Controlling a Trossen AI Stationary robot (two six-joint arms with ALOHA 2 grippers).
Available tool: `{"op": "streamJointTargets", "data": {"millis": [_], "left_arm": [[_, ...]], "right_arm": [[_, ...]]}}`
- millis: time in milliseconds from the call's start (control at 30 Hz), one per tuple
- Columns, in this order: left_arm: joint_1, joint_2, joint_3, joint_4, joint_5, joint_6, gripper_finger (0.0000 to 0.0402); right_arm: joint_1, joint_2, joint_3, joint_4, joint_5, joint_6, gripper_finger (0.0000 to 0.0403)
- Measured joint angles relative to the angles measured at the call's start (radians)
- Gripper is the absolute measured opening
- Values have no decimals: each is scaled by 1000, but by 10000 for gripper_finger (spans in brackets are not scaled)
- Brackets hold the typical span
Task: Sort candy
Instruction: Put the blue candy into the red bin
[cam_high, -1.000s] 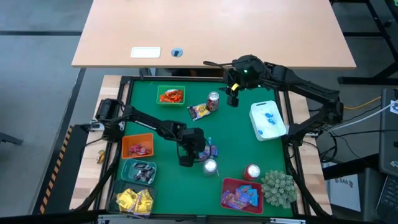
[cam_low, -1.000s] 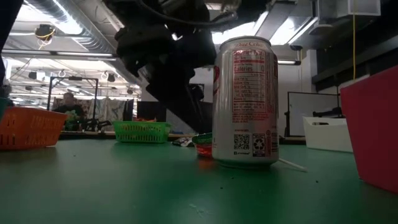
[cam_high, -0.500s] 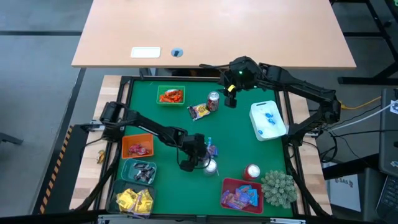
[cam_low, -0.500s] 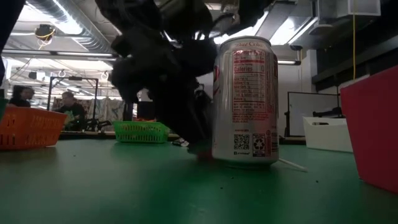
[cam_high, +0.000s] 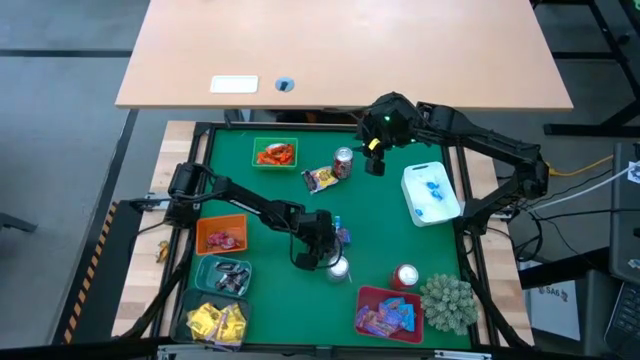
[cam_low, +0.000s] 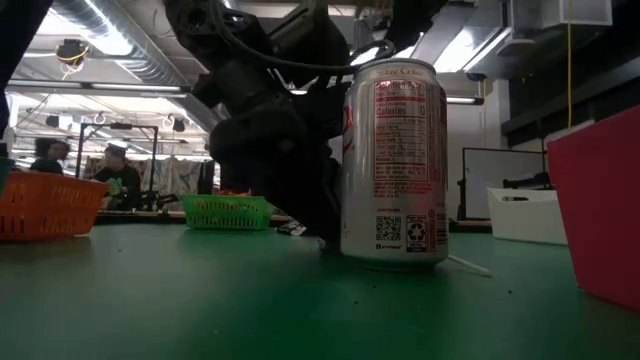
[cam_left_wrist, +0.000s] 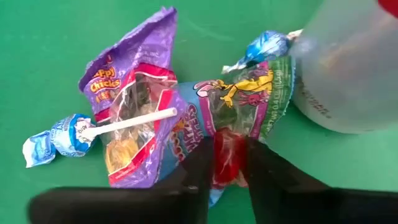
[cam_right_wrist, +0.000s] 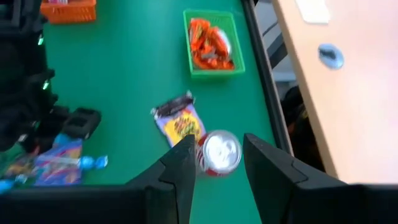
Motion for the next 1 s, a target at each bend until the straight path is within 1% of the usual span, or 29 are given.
{"op": "streamJointTargets", "data": {"millis": [133,200,400,500,667,800,1000], "left_arm": [[19,1,0,-2,0,-22,22],[31,1,-1,3,0,-34,9],[66,-5,-3,44,40,-52,6],[84,-24,-7,39,45,-52,2],[114,-55,-9,54,35,-51,0],[130,-71,-8,62,35,-52,0],[135,-106,-6,95,36,-48,0]], "right_arm": [[0,-15,0,-72,0,22,131],[0,-24,0,-101,0,33,131],[0,-57,0,-190,0,72,131],[0,-69,0,-217,-3,83,131],[1,-70,0,-227,-68,99,131],[37,-74,-17,-219,-84,100,131],[122,-100,-121,-203,-79,151,131]]}}
